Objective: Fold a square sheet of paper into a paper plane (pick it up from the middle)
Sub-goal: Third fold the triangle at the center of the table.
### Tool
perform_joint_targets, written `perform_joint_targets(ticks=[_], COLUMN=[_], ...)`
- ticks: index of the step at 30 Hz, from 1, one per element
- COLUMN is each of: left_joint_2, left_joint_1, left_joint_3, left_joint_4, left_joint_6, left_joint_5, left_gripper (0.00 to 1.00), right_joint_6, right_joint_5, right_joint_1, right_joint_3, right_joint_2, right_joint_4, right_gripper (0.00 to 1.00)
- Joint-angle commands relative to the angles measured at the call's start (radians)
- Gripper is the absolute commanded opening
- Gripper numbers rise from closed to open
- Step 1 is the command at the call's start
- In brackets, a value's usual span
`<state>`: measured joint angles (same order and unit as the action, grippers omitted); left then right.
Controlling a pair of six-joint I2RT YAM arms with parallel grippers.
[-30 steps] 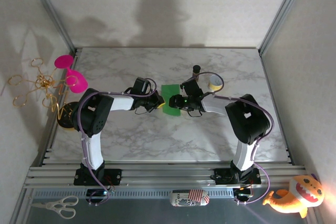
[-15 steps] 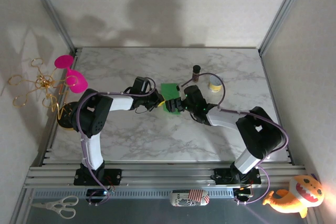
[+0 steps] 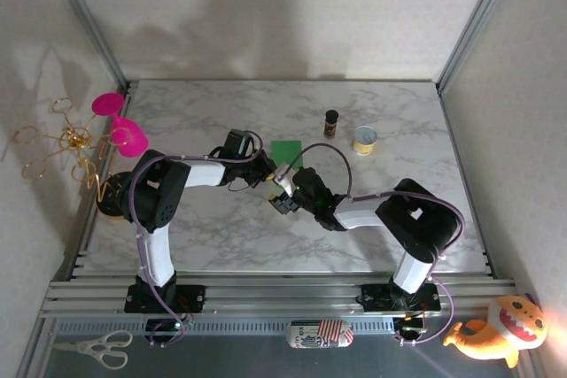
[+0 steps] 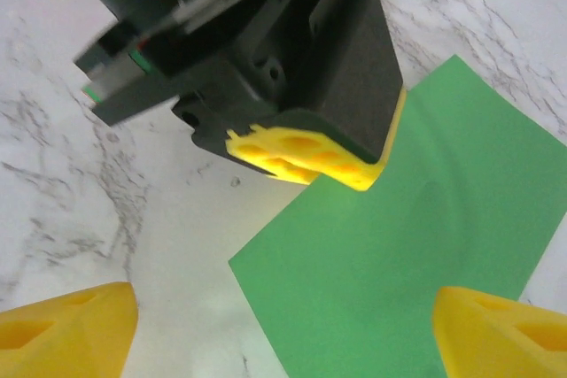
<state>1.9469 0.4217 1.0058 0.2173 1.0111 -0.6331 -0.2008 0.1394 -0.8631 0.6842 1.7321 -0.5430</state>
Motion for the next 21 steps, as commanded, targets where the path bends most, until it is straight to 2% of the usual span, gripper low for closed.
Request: perform_joint_targets(ticks=[1, 10, 21], left_joint_2=[-0.021, -0.023, -0.026], left_joint_1=[-0.008, -0.008, -0.008], left_joint_3=[-0.001, -0.004, -0.006], left_joint_4=[0.006, 0.004, -0.001], left_joint_6=[0.01, 0.01, 0.009], left_joint_5=[-0.005, -0.004, -0.003], left_gripper=[0.0, 0.01, 0.01], right_joint_6=[-0.064, -0.084, -0.105], right_joint_5=[0.054, 0.091, 0.103], right_joint_1=[-0.011, -0.011, -0.012], right_joint_3=[0.008, -0.004, -0.002], right_joint_2=[0.03, 0.07, 0.076], right_joint_4=[-0.063, -0.155, -0.154], right_gripper=[0.81, 0.66, 0.38])
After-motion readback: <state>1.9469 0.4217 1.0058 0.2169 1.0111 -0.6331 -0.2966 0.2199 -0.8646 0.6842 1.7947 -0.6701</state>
